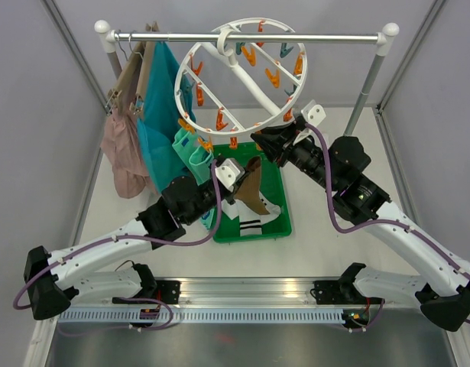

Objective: Clip the socks to the hanger
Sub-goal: Clamp the sock onto the hanger.

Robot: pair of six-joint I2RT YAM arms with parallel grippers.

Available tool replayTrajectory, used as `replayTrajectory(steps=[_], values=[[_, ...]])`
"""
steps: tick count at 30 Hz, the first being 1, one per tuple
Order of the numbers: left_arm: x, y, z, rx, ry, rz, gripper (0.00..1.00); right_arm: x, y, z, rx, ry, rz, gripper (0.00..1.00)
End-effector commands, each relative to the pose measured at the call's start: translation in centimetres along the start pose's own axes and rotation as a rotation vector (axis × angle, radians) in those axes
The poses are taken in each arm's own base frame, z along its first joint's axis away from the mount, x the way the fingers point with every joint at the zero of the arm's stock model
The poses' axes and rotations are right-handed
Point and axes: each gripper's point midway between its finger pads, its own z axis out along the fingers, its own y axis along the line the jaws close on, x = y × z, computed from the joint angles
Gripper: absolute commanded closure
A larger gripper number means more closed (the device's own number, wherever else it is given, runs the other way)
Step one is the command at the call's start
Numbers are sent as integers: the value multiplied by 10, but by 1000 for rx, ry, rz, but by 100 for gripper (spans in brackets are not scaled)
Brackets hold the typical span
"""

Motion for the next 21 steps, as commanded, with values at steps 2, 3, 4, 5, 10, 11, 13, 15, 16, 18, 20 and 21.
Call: replayTrajectory(steps=[2, 3, 4, 5, 10, 11, 13, 15, 16, 18, 20, 21], values=[[-46, 13, 5, -40, -117, -24, 98, -11, 3, 1, 7, -13, 22, 100], [-48, 13, 7, -40, -120, -23, 98, -11, 1, 1, 15, -12, 24, 100], [-46, 12, 9, -37, -115, -20, 98, -11, 1, 1, 16, -12, 24, 100], [-47, 11, 9, -34, -117, -22, 98, -10, 2, 2, 15, -7, 23, 100], [-51, 12, 10, -33, -128, -26, 98, -10, 1, 2, 20, -3, 20, 100], [-50, 12, 10, -34, -126, -25, 98, -10, 1, 2, 17, -3, 20, 100], [-53, 13, 11, -37, -132, -27, 98, -10, 2, 2, 14, -1, 22, 100], [-54, 13, 11, -38, -135, -26, 98, -10, 2, 1, 14, 4, 19, 100], [-54, 13, 11, -38, -136, -26, 98, -9, 2, 1, 17, 5, 18, 100], [-56, 14, 11, -39, -141, -25, 98, -8, 2, 1, 17, 8, 15, 100], [-57, 15, 11, -43, -143, -24, 98, -8, 2, 1, 16, 10, 15, 100], [-58, 14, 11, -40, -147, -26, 98, -7, 2, 1, 16, 11, 14, 100]])
